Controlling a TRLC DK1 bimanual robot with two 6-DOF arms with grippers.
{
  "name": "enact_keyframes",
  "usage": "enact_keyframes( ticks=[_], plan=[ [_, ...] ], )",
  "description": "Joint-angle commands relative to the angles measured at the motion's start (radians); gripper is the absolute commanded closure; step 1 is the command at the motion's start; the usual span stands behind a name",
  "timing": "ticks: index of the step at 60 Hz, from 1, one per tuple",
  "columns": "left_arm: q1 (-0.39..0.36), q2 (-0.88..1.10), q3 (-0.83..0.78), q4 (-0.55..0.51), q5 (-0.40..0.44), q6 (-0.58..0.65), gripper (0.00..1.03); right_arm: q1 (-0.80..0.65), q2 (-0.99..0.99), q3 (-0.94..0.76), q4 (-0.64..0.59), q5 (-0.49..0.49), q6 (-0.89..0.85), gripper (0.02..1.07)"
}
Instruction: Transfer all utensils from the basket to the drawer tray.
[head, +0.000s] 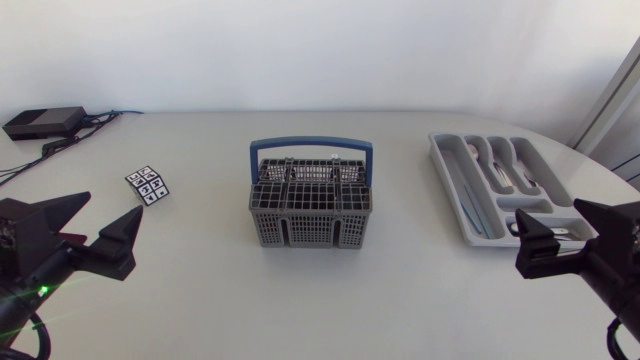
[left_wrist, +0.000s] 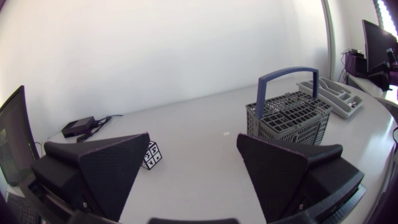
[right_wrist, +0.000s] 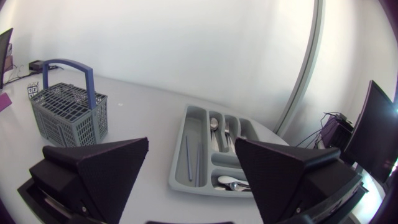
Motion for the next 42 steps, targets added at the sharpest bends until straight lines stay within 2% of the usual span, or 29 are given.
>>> enact_keyframes(
  ticks=[1,30,42],
  plan=[
    [0.006,-0.046,-0.049,0.015,-0.014,-0.047,0.05,0.006,-0.046,-0.053,0.028,-0.004,0.055,0.07],
    [0.002,-0.306,-0.236,0.035,-0.082,-0.184,0.05,0.021,-0.305,-0.266,0.152,-0.027,0.222,0.07],
    [0.001,-0.357,-0.273,0.039,-0.095,-0.212,0.05,0.021,-0.305,-0.266,0.152,-0.027,0.222,0.07]
  ],
)
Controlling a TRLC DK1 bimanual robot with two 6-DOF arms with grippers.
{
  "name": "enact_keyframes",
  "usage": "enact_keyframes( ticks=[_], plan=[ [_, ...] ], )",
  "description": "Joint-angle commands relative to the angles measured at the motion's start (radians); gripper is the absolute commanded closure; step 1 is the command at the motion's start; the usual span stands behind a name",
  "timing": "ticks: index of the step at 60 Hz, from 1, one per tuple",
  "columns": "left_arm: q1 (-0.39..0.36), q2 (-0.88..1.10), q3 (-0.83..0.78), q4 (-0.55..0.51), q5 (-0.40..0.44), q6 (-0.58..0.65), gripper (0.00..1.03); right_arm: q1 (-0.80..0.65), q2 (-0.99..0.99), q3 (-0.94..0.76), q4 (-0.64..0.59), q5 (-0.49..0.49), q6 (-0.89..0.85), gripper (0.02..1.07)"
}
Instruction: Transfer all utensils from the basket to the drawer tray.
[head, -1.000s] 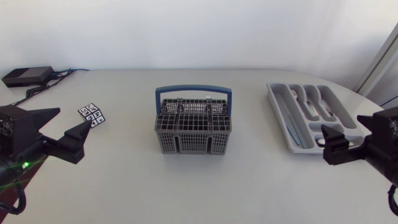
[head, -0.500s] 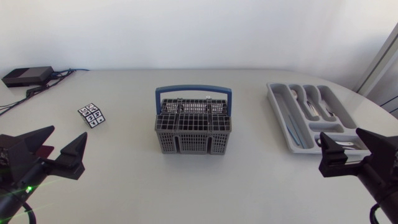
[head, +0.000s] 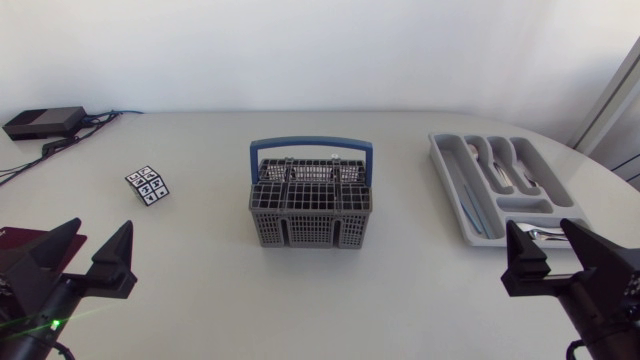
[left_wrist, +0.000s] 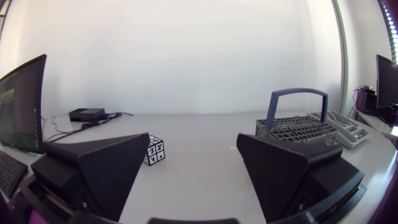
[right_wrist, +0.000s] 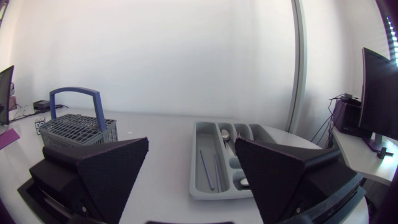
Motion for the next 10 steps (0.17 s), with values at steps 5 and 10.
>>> enact_keyframes(
  ticks=[5,10],
  plan=[
    [0.001,-0.01,-0.044,-0.001,-0.005,-0.028,0.05,0.007,-0.006,-0.02,0.018,-0.001,0.028,0.07],
    [0.001,-0.01,-0.044,-0.001,-0.005,-0.028,0.06,0.007,-0.006,-0.02,0.018,-0.001,0.028,0.07]
  ],
)
